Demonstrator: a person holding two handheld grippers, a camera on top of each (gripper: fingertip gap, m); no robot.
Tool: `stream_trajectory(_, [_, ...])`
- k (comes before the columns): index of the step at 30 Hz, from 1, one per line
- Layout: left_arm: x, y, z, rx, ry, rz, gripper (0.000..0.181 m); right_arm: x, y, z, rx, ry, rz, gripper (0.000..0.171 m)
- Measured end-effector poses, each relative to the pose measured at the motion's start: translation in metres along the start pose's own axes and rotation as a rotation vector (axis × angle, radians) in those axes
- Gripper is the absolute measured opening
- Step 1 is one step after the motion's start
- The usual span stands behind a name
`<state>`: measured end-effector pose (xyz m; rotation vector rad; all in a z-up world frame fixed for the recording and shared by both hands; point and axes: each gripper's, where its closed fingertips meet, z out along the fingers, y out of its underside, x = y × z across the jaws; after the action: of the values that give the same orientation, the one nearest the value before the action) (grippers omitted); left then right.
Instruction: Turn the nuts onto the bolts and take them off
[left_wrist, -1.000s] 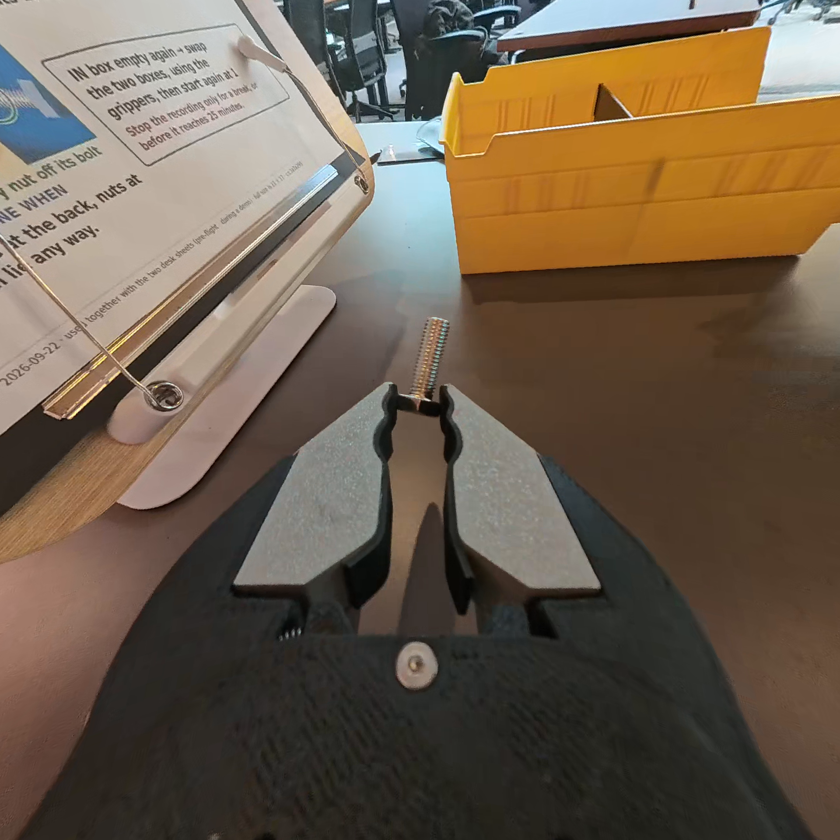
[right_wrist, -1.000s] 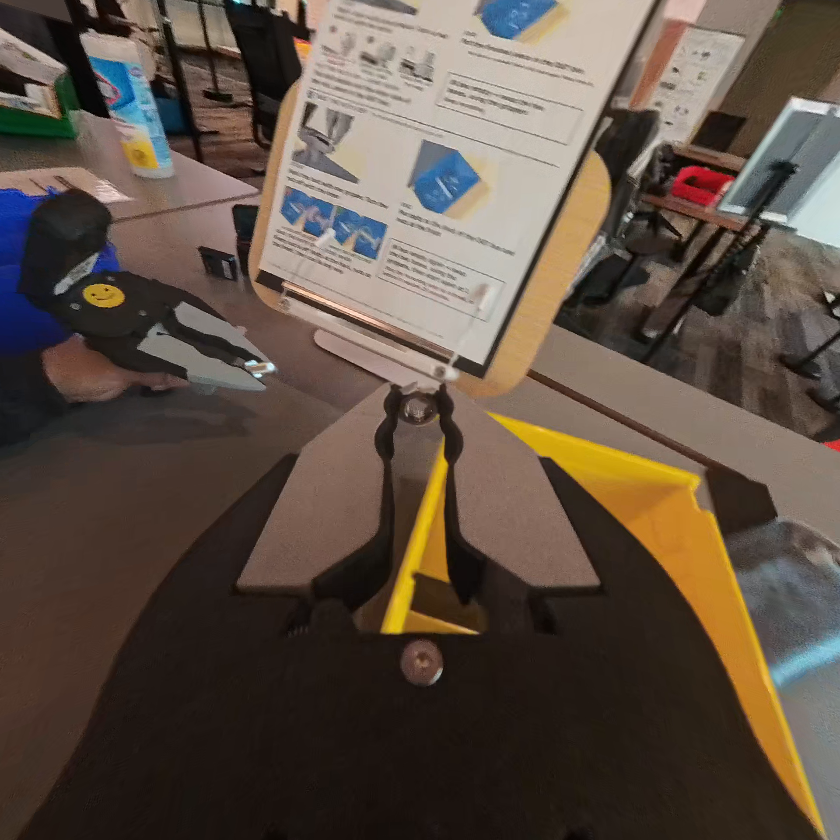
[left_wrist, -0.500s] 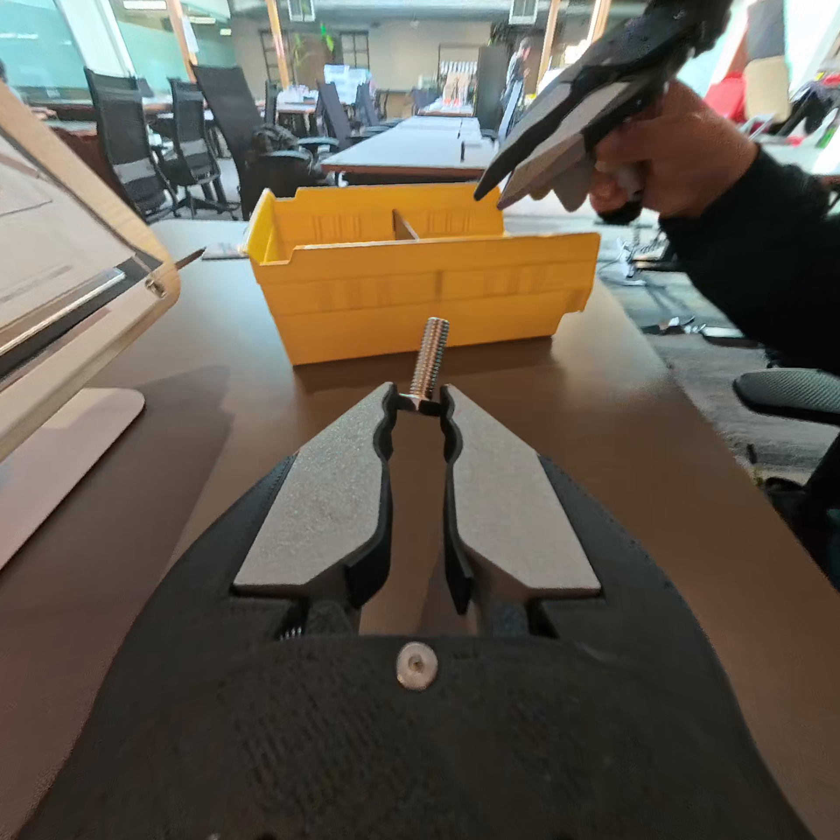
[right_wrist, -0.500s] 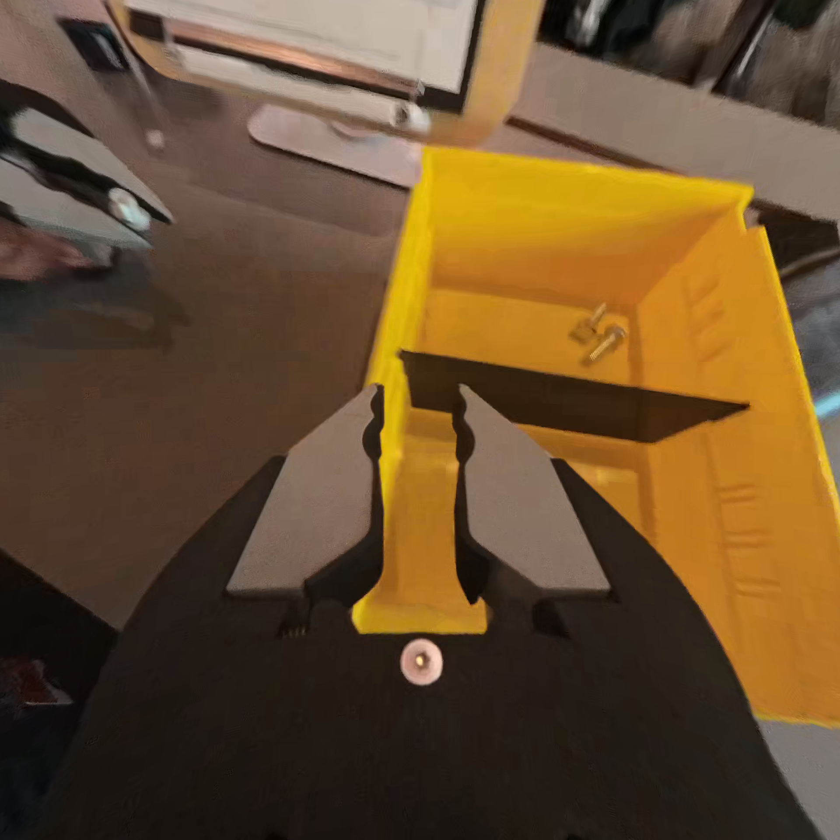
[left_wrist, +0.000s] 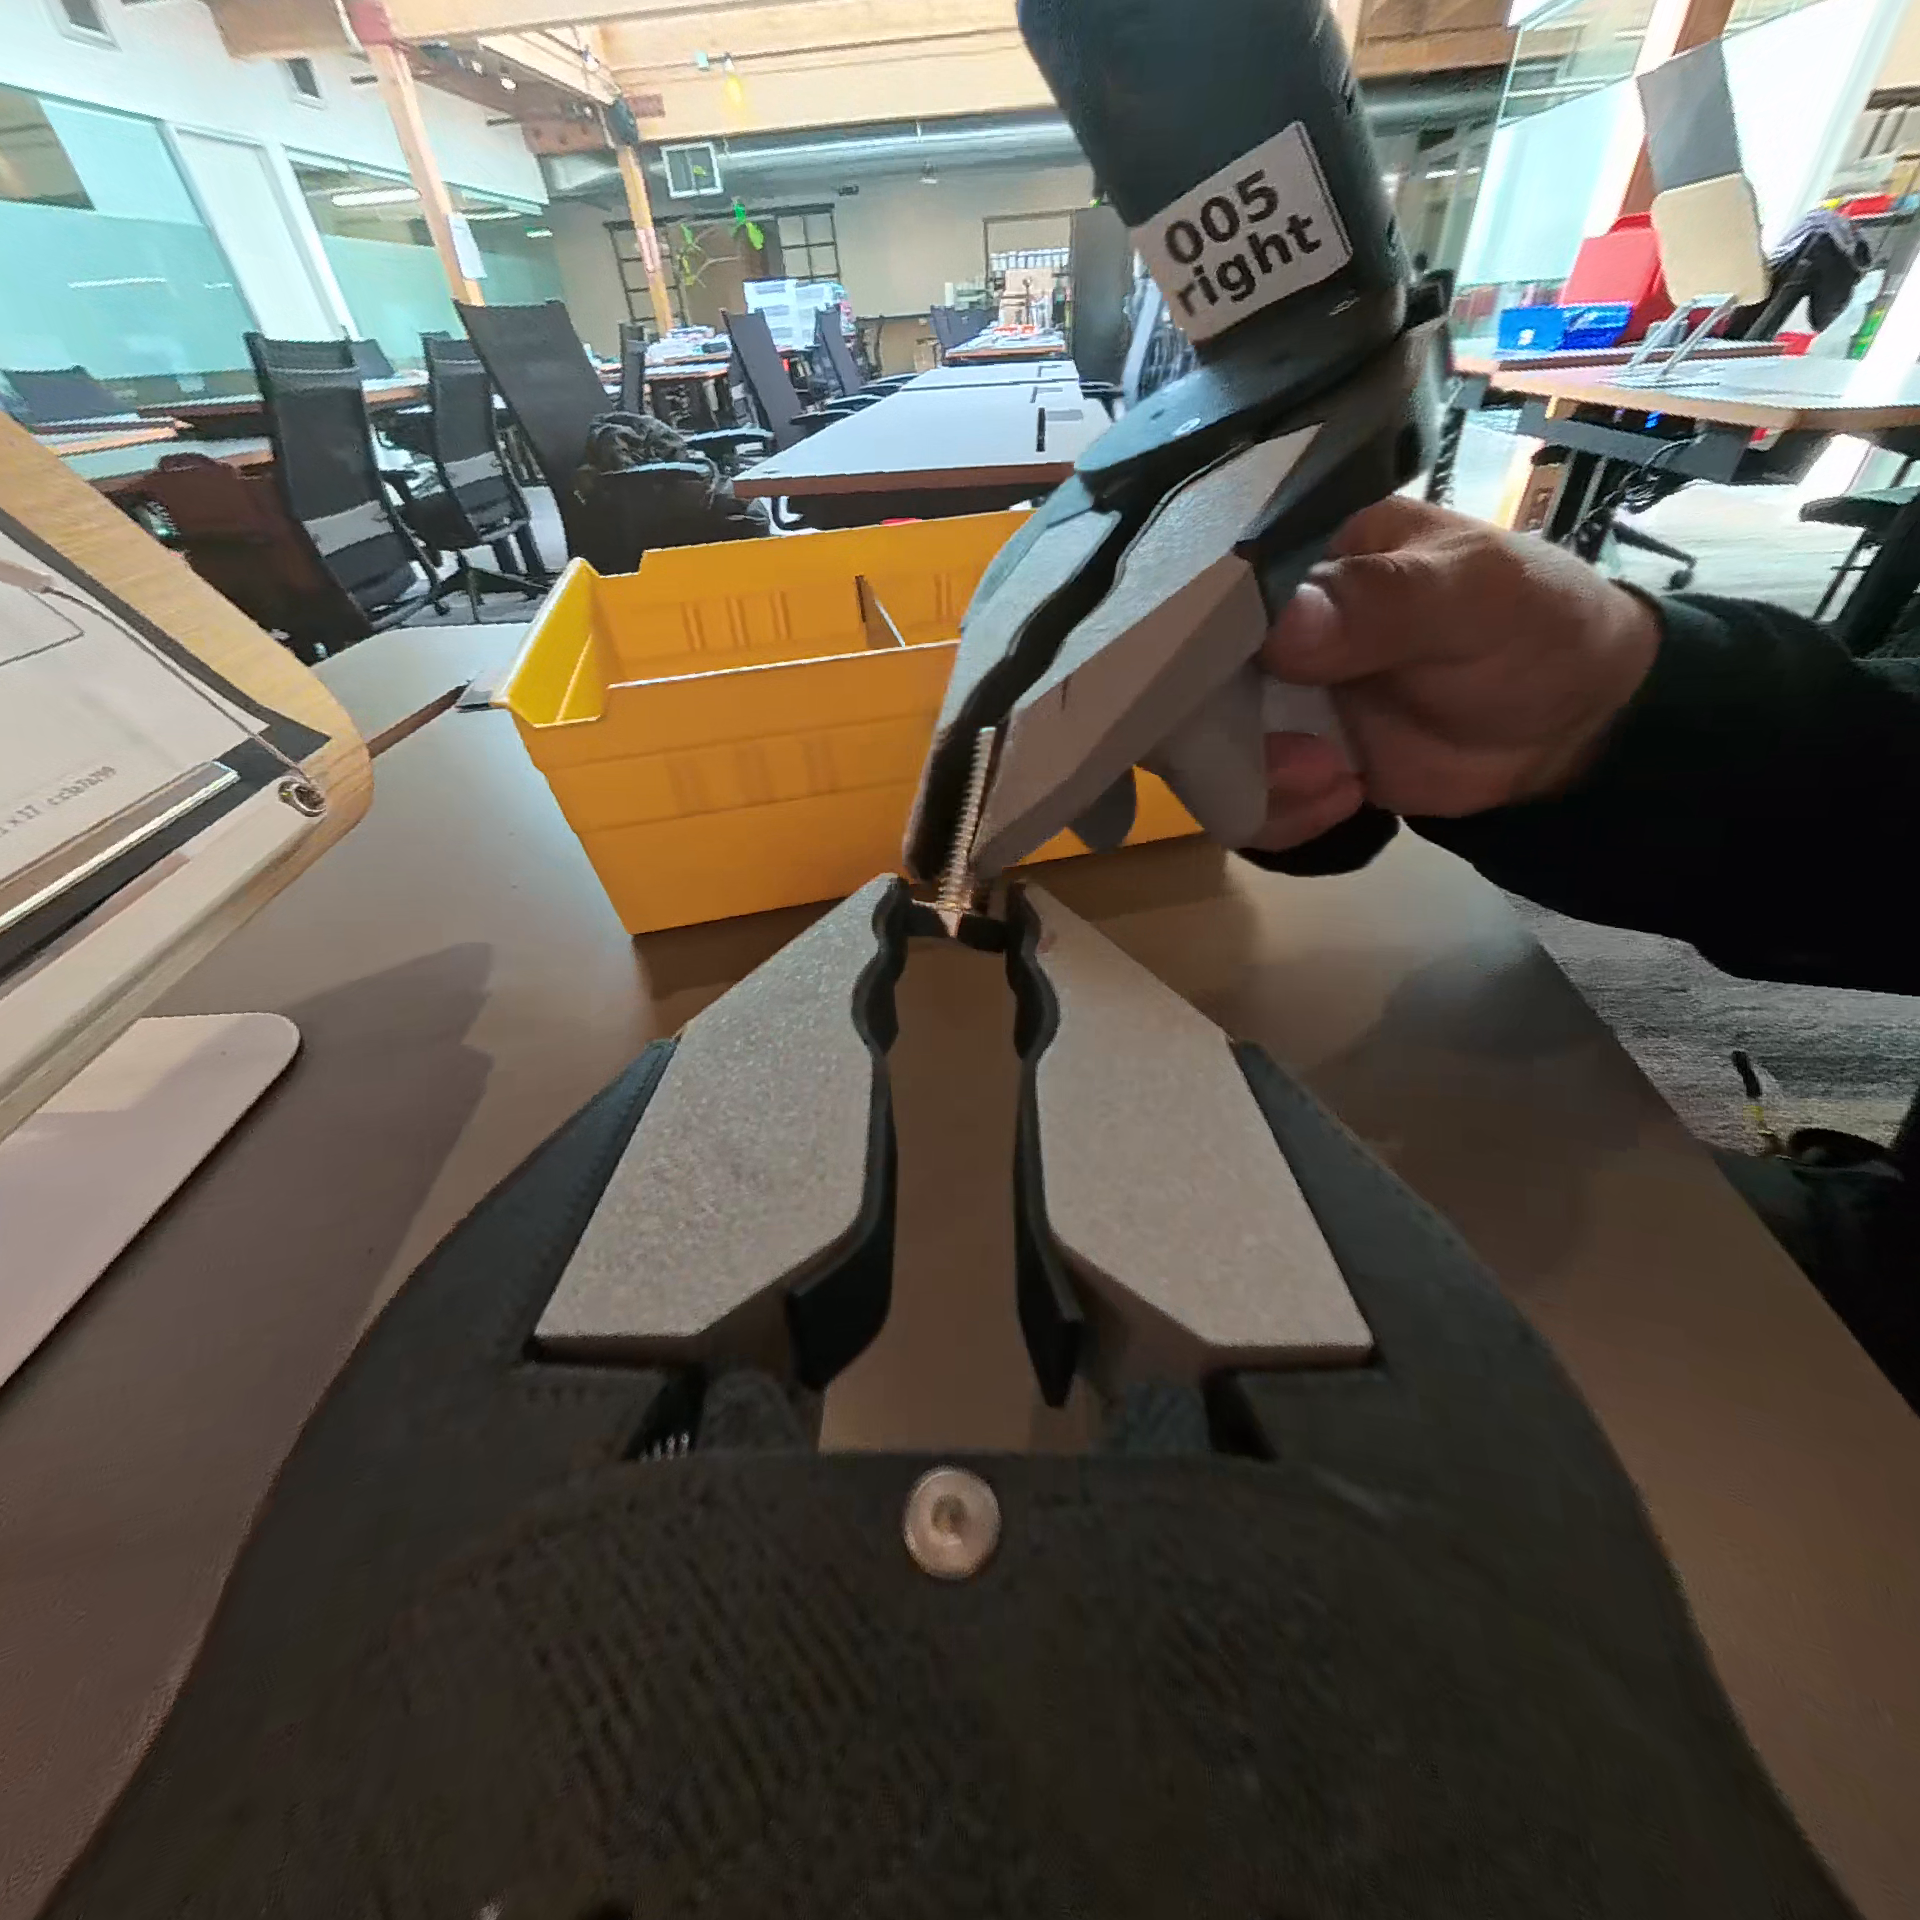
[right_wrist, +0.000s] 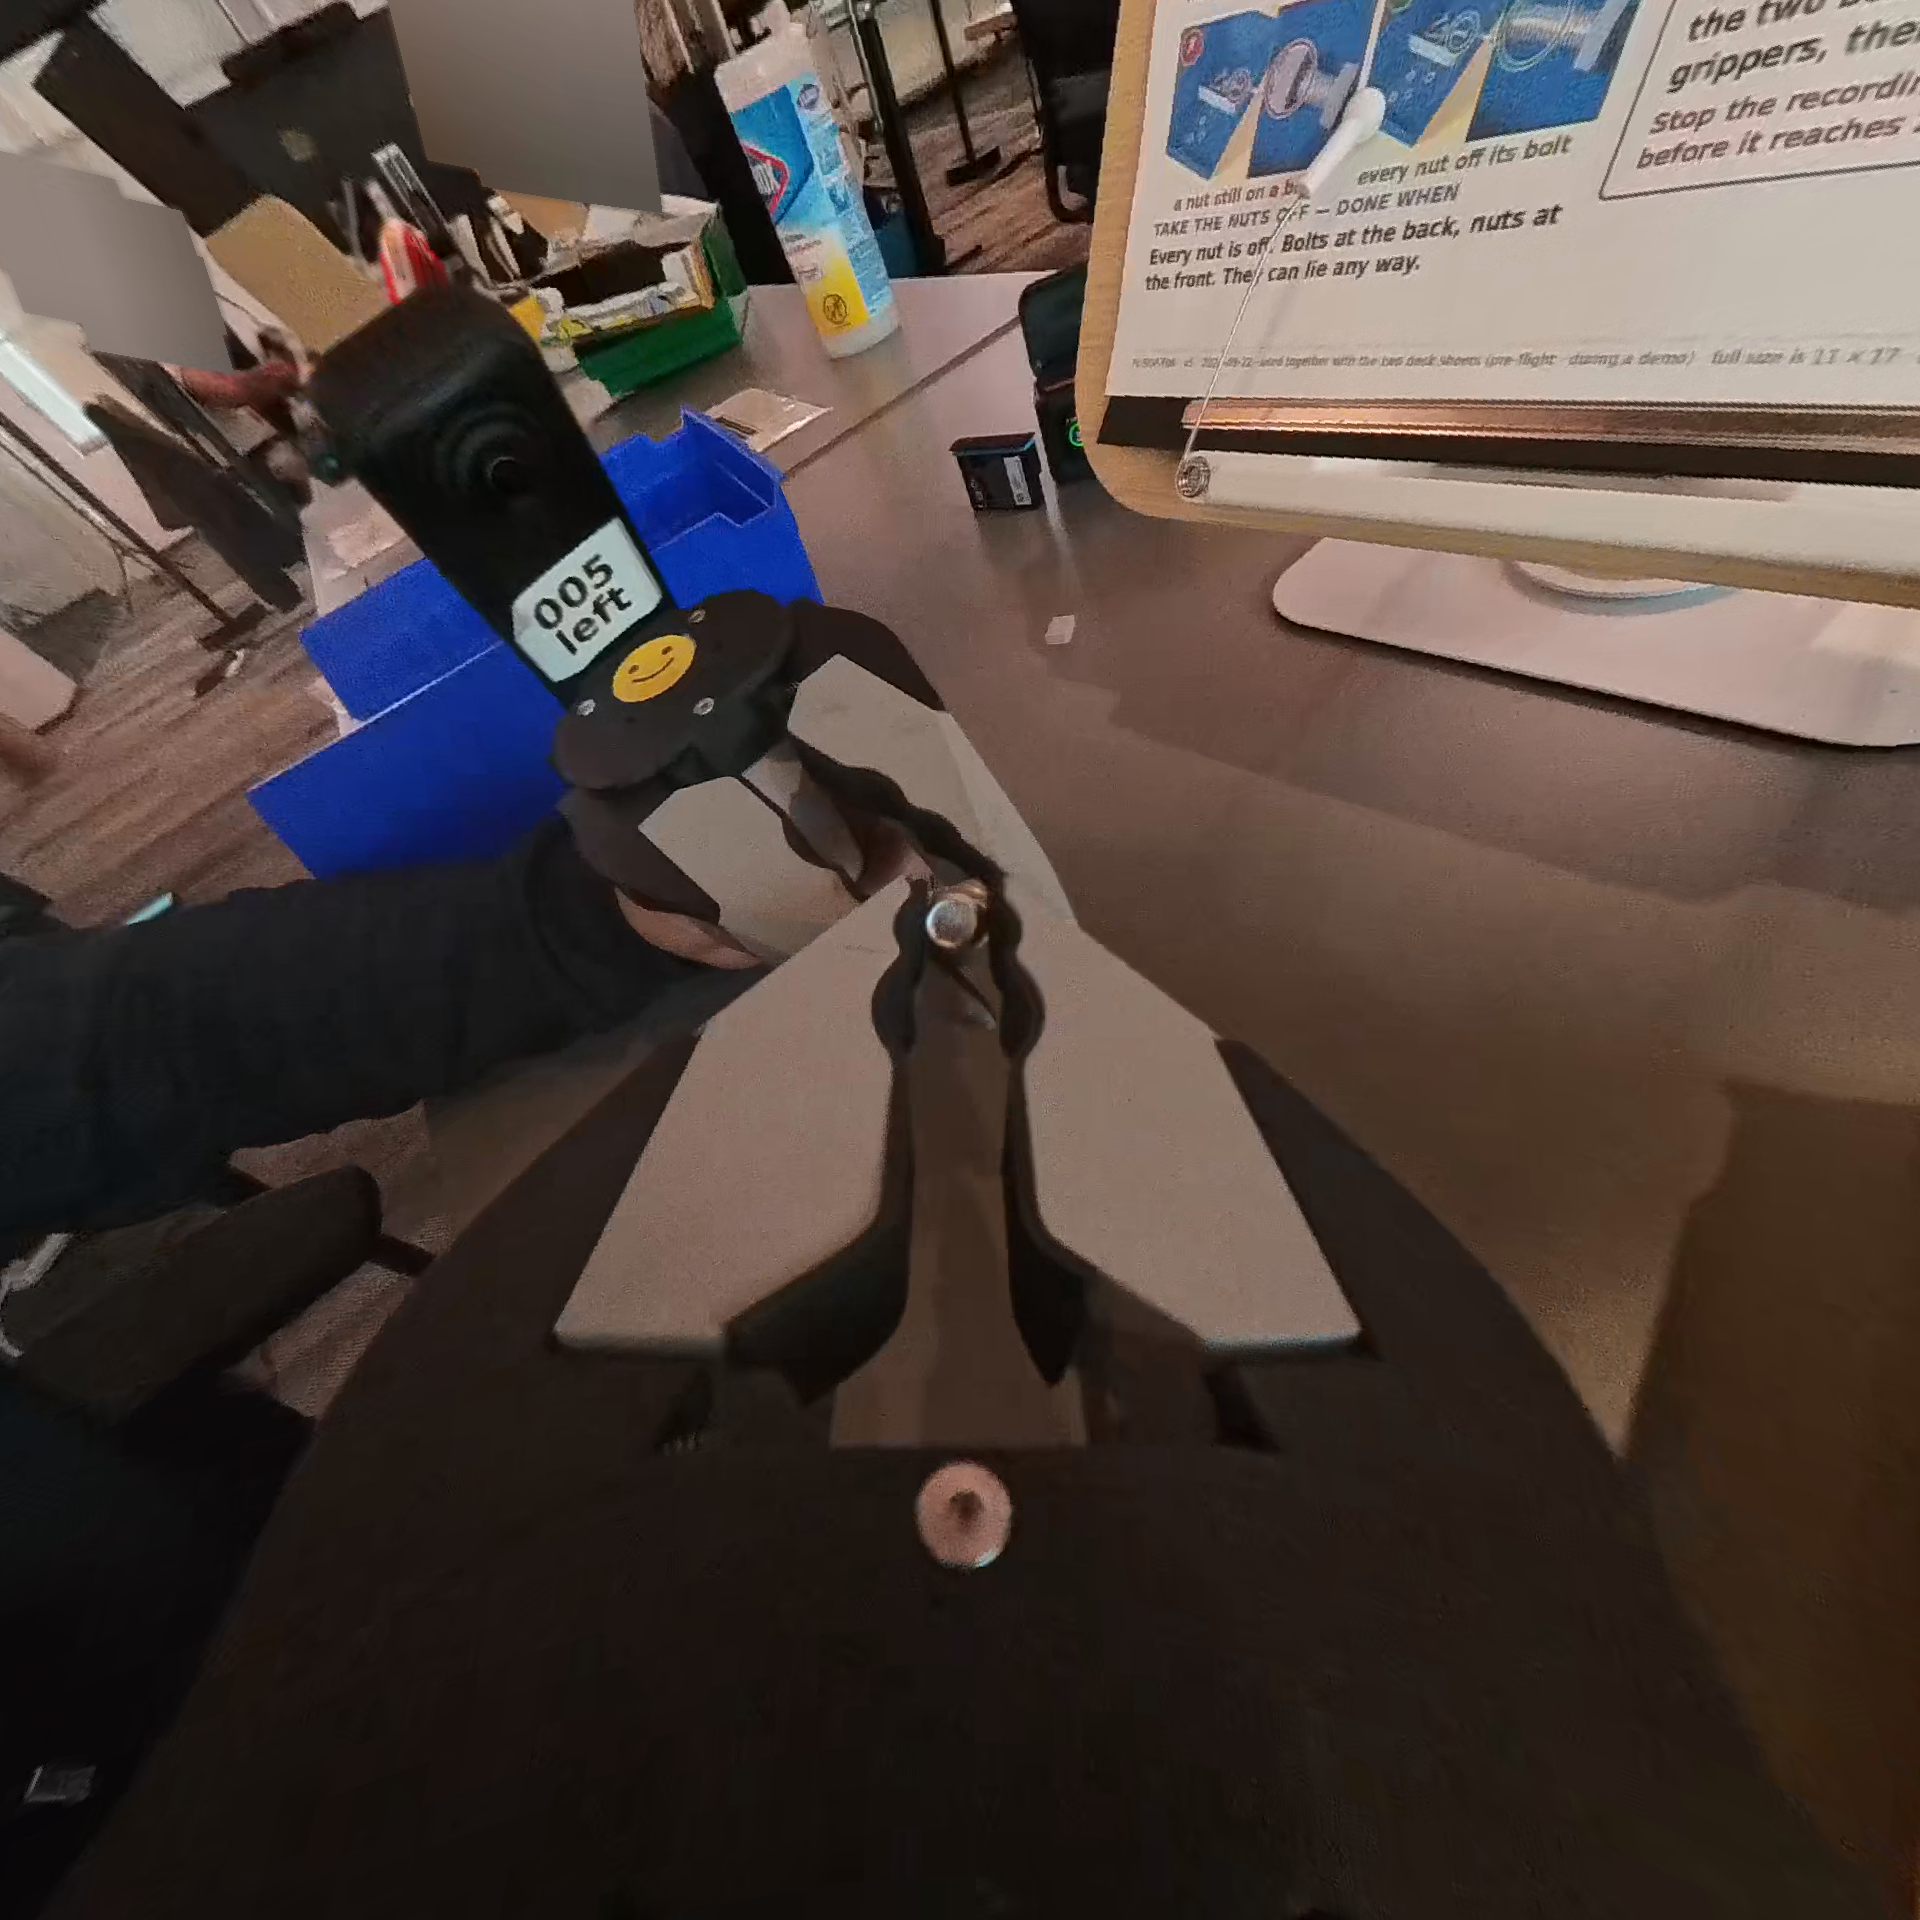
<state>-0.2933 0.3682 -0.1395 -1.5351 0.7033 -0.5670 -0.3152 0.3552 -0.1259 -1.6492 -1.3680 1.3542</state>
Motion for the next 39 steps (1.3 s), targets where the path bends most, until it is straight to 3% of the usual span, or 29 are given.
stream_trajectory(4, [-0.005,-0.005,0.001,0.027,-0.038,-0.052,0.019,0.01,-0.01,-0.01,-0.027,0.061,-0.065,0.007])
stream_trajectory(6, [-0.011,0.001,0.001,-0.013,-0.067,-0.044,0.029,0.041,-0.049,-0.045,0.035,0.273,-0.186,0.007])
stream_trajectory(9, [-0.02,0.02,0.003,-0.104,-0.114,-0.039,0.03,0.104,-0.108,-0.115,0.111,0.594,-0.274,0.006])
stream_trajectory(11, [-0.023,0.026,0.005,-0.138,-0.125,-0.054,0.029,0.149,-0.108,-0.136,0.009,0.676,-0.197,0.007])
stream_trajectory(14, [-0.025,0.026,0.004,-0.13,-0.13,-0.077,0.026,0.188,-0.087,-0.137,-0.115,0.634,-0.049,0.036])
stream_trajectory(16, [-0.027,0.026,0.003,-0.129,-0.131,-0.091,0.025,0.202,-0.081,-0.14,-0.133,0.659,-0.028,0.038])
stream_trajectory(21, [-0.028,0.028,0.004,-0.144,-0.131,-0.099,0.023,0.175,-0.091,-0.122,-0.104,0.603,-0.092,0.035])
stream_trajectory(24, [-0.027,0.029,0.005,-0.152,-0.131,-0.089,0.022,0.14,-0.085,-0.09,-0.161,0.539,-0.193,0.036])
stream_trajectory(27, [-0.027,0.029,0.003,-0.148,-0.132,-0.094,0.022,0.131,-0.073,-0.076,-0.248,0.594,-0.328,0.032])
stream_trajectory(30, [-0.029,0.029,0.001,-0.151,-0.138,-0.094,0.021,0.13,-0.079,-0.089,-0.235,0.618,-0.339,0.031])
stream_trajectory(35, [-0.031,0.031,0.002,-0.156,-0.139,-0.12,0.02,0.127,-0.113,-0.144,-0.034,0.601,-0.211,0.037])
stream_trajectory(39, [-0.031,0.031,0.002,-0.161,-0.142,-0.106,0.02,0.118,-0.119,-0.172,0.104,0.566,-0.138,0.038])
